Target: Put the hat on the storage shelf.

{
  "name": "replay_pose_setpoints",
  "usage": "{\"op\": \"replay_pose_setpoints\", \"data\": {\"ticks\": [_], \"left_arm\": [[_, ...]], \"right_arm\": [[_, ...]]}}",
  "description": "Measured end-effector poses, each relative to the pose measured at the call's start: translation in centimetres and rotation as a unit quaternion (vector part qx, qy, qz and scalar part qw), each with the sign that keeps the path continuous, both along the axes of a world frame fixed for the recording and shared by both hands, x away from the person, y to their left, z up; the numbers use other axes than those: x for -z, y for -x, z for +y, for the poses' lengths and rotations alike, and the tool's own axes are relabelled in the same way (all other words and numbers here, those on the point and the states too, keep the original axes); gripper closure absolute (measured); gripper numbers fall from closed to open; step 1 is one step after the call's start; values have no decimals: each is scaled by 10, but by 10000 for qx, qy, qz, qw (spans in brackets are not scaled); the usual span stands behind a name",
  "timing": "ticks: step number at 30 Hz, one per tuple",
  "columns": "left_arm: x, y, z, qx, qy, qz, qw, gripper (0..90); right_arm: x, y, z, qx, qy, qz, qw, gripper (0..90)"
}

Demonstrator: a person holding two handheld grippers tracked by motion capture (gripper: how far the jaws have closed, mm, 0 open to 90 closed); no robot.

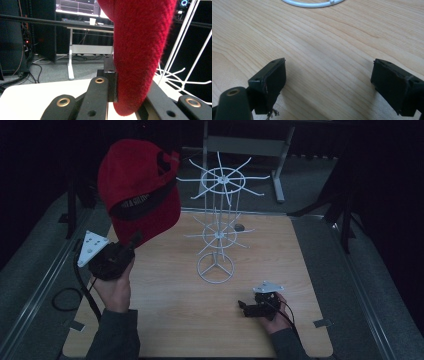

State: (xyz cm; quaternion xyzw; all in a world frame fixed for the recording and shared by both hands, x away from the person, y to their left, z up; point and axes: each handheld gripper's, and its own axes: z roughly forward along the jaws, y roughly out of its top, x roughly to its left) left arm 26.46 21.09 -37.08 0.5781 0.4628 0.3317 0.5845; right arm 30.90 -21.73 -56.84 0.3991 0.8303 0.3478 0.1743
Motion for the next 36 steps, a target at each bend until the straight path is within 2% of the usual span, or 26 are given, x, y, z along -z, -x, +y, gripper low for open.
{"op": "replay_pose_setpoints", "data": {"ticks": [7,12,20,25,36], "left_arm": [[2,2,-6,51,-79,7,10000,862],[8,2,-9,54,-175,-4,9998,862],[25,0,-7,19,-141,205,9997,862],[34,1,-7,18,-117,238,9996,861],[39,3,-7,2,-118,266,9996,861]], "right_arm": [[0,0,0,1,-1,1,10000,127],[0,0,0,1,-1,1,10000,126],[0,0,0,2,-6,-17,10000,126],[0,0,0,-3,-8,-24,10000,126],[0,0,0,-2,-9,-24,10000,127]]}}
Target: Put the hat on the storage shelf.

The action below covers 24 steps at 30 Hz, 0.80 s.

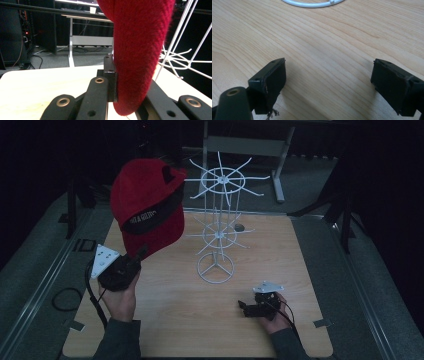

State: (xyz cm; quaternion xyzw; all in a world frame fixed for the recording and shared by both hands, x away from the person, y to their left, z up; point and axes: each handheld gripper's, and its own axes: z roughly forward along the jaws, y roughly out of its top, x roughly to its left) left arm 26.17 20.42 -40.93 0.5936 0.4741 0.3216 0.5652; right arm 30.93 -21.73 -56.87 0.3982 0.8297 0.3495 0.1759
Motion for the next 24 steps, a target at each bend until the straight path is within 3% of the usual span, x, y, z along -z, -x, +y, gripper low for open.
{"op": "replay_pose_setpoints", "data": {"ticks": [24], "left_arm": [[15,-1,-11,124,-51,97,9999,858]], "right_arm": [[0,0,0,0,0,0,10000,126]]}}
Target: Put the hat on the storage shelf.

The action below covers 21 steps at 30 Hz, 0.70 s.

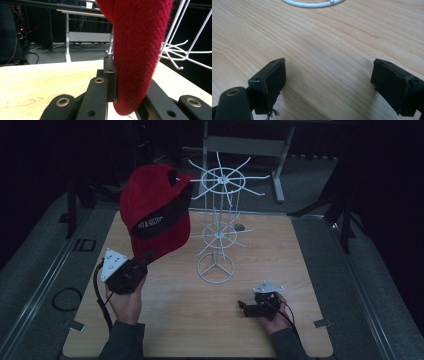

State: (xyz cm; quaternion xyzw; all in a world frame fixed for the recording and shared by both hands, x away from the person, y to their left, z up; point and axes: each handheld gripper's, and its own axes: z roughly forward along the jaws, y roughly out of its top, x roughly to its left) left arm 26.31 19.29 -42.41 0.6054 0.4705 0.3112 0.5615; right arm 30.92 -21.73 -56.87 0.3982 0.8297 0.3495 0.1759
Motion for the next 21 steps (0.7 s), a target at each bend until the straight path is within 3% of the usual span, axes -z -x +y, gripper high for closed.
{"op": "replay_pose_setpoints", "data": {"ticks": [12,21], "left_arm": [[14,-4,-2,-32,-49,147,9999,856],[24,-7,-9,85,-105,300,9995,853]], "right_arm": [[0,0,0,0,0,1,10000,127],[0,0,0,-7,0,1,10000,127]]}}
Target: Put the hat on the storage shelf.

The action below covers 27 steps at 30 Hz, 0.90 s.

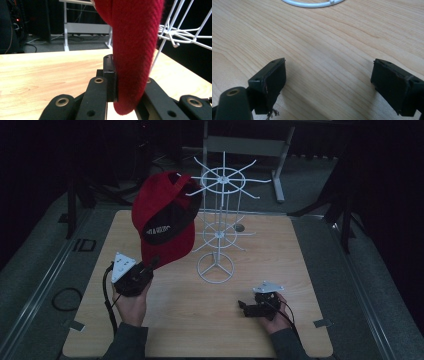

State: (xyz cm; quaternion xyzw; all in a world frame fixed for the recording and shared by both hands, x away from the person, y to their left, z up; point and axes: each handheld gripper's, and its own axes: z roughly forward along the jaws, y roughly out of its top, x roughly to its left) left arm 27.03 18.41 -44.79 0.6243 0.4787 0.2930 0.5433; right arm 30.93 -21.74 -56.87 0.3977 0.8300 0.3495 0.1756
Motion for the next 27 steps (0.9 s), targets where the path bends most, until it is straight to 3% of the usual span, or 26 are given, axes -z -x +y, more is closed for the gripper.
{"op": "replay_pose_setpoints", "data": {"ticks": [14,27], "left_arm": [[13,-4,-12,237,-125,174,9995,841],[16,-5,-8,149,-187,200,9995,755]], "right_arm": [[0,0,0,-4,17,-2,10000,126],[0,0,0,8,10,8,10000,127]]}}
